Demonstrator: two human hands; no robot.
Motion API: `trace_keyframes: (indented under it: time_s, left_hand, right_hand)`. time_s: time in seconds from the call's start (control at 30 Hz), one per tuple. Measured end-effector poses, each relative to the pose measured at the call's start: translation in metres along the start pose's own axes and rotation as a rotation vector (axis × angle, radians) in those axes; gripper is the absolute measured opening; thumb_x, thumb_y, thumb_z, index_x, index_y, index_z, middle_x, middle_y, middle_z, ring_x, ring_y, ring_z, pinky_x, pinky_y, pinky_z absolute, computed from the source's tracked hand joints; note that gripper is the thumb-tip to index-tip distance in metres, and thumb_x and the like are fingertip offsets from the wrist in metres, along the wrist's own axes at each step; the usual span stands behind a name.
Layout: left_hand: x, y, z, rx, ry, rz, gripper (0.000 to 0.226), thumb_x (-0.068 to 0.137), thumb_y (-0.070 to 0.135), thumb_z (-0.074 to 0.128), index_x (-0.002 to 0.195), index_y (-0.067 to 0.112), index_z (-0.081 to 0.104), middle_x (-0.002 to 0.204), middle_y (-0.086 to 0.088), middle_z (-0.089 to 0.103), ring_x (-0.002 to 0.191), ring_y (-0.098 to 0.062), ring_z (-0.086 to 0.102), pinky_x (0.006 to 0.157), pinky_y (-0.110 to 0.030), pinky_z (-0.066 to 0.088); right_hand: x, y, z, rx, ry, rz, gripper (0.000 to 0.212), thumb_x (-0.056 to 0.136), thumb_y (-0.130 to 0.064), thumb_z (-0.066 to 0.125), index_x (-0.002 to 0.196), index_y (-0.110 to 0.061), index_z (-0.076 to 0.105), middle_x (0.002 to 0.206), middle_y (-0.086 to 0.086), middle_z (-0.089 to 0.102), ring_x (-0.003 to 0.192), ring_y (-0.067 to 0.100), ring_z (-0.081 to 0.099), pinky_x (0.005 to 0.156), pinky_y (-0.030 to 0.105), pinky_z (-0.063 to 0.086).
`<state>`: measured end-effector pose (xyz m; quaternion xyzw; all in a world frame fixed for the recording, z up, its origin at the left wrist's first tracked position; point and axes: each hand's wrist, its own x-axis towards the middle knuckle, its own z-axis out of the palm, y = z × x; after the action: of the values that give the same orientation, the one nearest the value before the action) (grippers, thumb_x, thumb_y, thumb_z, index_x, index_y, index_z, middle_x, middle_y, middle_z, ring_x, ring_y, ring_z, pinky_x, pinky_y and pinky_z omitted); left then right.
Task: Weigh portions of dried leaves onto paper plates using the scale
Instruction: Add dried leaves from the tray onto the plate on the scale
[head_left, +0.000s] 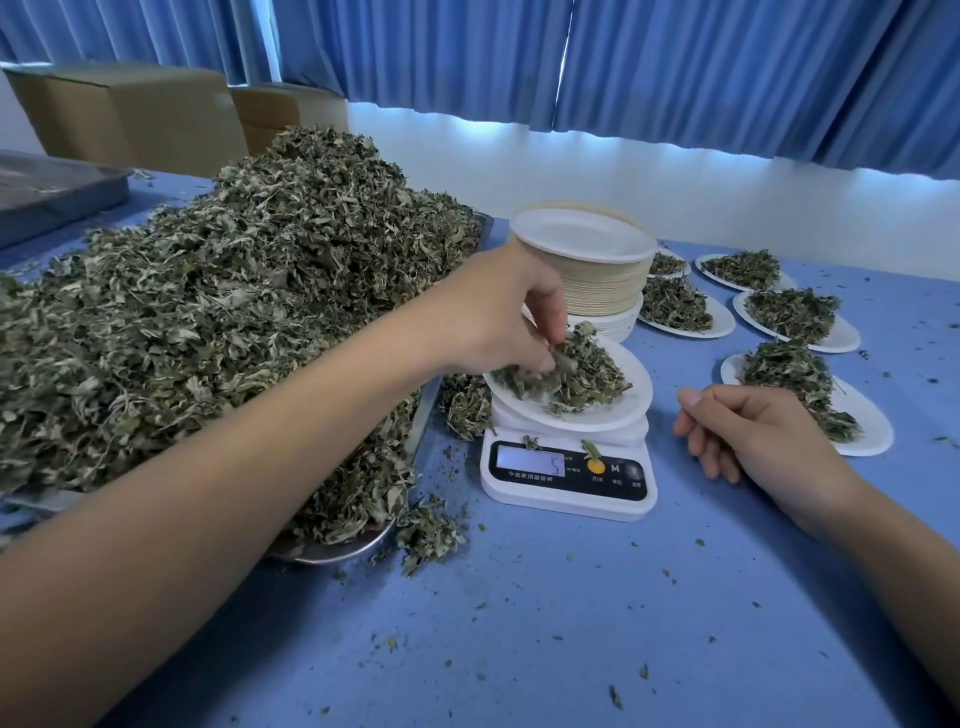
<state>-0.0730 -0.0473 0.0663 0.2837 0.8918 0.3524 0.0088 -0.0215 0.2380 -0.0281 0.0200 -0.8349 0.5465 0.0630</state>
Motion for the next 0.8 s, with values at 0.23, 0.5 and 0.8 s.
trace_keyframes:
  time_s: [0.23,0.5,0.8]
  left_hand:
    - [0.0,-0.001,-0.025,-0.005,0.072,0.002,0.014,0.077,0.021,0.087,0.086,0.019,0.076,0.079,0.009,0.074,0.079,-0.009,0.072,0.077,-0.03,0.059]
    - [0.001,-0.02,-0.064,0.399,0.075,-0.281,0.025,0.09,0.006,0.061,0.07,0.011,0.076,0.07,-0.006,0.075,0.073,-0.024,0.072,0.074,-0.037,0.06]
    - [0.006,-0.041,-0.05,0.594,-0.047,-0.402,0.01,0.087,0.011,0.078,0.085,0.004,0.071,0.076,-0.006,0.074,0.082,-0.026,0.072,0.088,-0.049,0.057]
  right_hand:
    - [-0.001,-0.001,0.0,0.002,0.002,0.001,0.041,0.098,-0.037,0.062,0.071,-0.009,0.072,0.061,0.011,0.061,0.046,0.019,0.052,0.04,0.022,0.039]
    - [-0.001,-0.001,0.0,-0.012,-0.005,-0.005,0.04,0.1,-0.035,0.061,0.072,-0.009,0.073,0.063,0.012,0.061,0.048,0.02,0.052,0.041,0.022,0.04]
    - [-0.002,-0.001,0.0,-0.014,-0.01,-0.006,0.039,0.101,-0.032,0.061,0.072,-0.009,0.073,0.063,0.011,0.062,0.047,0.019,0.052,0.041,0.022,0.041]
